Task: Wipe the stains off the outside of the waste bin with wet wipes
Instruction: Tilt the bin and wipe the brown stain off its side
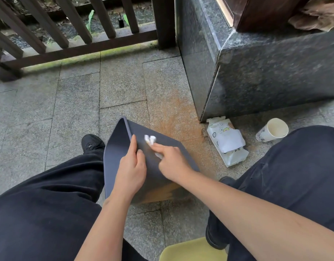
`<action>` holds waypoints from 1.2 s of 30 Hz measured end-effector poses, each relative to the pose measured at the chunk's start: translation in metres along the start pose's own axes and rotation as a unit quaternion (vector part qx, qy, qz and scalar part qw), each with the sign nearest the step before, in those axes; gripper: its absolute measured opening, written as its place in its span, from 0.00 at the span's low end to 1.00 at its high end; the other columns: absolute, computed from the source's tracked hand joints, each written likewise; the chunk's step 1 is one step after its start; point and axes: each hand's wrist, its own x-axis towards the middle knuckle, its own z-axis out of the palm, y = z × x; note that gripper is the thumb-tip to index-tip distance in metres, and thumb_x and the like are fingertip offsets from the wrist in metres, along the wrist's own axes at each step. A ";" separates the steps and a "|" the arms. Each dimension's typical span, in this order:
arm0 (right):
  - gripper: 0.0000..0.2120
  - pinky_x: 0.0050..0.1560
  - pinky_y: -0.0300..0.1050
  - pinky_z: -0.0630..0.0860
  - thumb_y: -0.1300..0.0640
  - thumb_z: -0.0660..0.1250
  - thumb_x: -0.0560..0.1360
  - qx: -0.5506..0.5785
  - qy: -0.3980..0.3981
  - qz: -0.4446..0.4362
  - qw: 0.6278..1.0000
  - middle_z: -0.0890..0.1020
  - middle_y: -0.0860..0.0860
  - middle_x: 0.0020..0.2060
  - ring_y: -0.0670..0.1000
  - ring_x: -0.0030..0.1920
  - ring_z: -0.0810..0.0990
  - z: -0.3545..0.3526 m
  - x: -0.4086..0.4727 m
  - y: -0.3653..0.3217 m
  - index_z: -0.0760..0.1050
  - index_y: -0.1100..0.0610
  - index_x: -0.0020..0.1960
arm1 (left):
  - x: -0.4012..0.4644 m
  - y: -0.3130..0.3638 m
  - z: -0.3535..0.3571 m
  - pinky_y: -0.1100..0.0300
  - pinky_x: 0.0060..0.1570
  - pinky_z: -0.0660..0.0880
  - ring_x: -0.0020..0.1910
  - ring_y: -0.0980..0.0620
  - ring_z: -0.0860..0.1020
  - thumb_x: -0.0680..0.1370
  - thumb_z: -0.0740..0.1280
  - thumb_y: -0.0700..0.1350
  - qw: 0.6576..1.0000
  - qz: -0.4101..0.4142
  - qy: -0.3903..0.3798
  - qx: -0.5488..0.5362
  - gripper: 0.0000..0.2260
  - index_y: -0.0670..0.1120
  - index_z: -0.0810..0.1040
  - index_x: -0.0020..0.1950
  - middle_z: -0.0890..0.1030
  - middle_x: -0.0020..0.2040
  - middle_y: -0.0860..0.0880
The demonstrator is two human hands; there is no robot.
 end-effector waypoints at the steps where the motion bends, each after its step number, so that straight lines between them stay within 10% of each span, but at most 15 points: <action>1: 0.37 0.66 0.47 0.75 0.70 0.57 0.70 0.020 -0.006 -0.031 0.999 0.75 0.42 0.69 0.47 0.68 0.74 0.003 0.000 -0.009 0.70 0.39 0.71 | 0.000 0.000 0.000 0.68 0.26 0.67 0.26 0.60 0.72 0.83 0.53 0.48 1.000 0.005 0.000 0.003 0.24 0.59 0.55 0.80 0.78 0.33 0.55; 5: 0.32 0.72 0.42 0.68 0.70 0.58 0.71 0.050 -0.011 -0.117 0.992 0.74 0.44 0.70 0.43 0.72 0.69 0.009 -0.002 -0.026 0.72 0.49 0.72 | 0.001 0.001 0.001 0.80 0.37 0.66 0.39 0.78 0.73 0.83 0.53 0.46 1.000 0.014 0.022 -0.002 0.23 0.58 0.59 0.79 0.71 0.41 0.69; 8: 0.36 0.71 0.41 0.68 0.70 0.57 0.71 -0.010 -0.015 -0.127 0.992 0.71 0.42 0.72 0.46 0.72 0.69 0.003 0.000 -0.009 0.68 0.45 0.74 | -0.002 0.000 0.002 0.72 0.32 0.68 0.33 0.62 0.76 0.81 0.52 0.49 1.000 0.003 0.025 -0.006 0.24 0.59 0.59 0.78 0.76 0.35 0.59; 17: 0.15 0.48 0.48 0.76 0.62 0.61 0.76 -0.166 0.002 0.227 0.960 0.80 0.59 0.56 0.60 0.54 0.79 -0.023 -0.003 0.091 0.75 0.58 0.62 | -0.007 -0.001 -0.001 0.66 0.25 0.64 0.24 0.58 0.67 0.81 0.52 0.51 1.000 0.001 0.002 0.005 0.25 0.64 0.53 0.79 0.74 0.29 0.51; 25: 0.39 0.57 0.37 0.75 0.70 0.55 0.68 0.009 -0.007 -0.009 1.000 0.74 0.40 0.69 0.47 0.64 0.78 0.002 -0.006 0.005 0.67 0.38 0.72 | -0.003 -0.003 0.001 0.66 0.25 0.64 0.24 0.58 0.69 0.82 0.53 0.49 1.000 0.004 0.011 0.012 0.26 0.60 0.55 0.80 0.73 0.27 0.53; 30: 0.38 0.71 0.41 0.67 0.71 0.56 0.70 0.001 -0.009 -0.124 0.992 0.70 0.38 0.72 0.44 0.73 0.68 0.011 -0.013 -0.004 0.66 0.42 0.74 | -0.005 -0.003 -0.001 0.60 0.32 0.69 0.34 0.55 0.77 0.83 0.53 0.46 1.000 -0.011 0.014 0.013 0.25 0.58 0.55 0.80 0.80 0.36 0.49; 36: 0.32 0.54 0.53 0.79 0.69 0.59 0.74 -0.167 -0.026 0.081 0.982 0.79 0.54 0.64 0.61 0.56 0.79 -0.014 -0.008 0.067 0.67 0.47 0.74 | -0.011 -0.004 -0.007 0.66 0.29 0.66 0.28 0.55 0.73 0.83 0.52 0.48 0.999 -0.010 0.020 0.024 0.25 0.59 0.54 0.80 0.79 0.35 0.46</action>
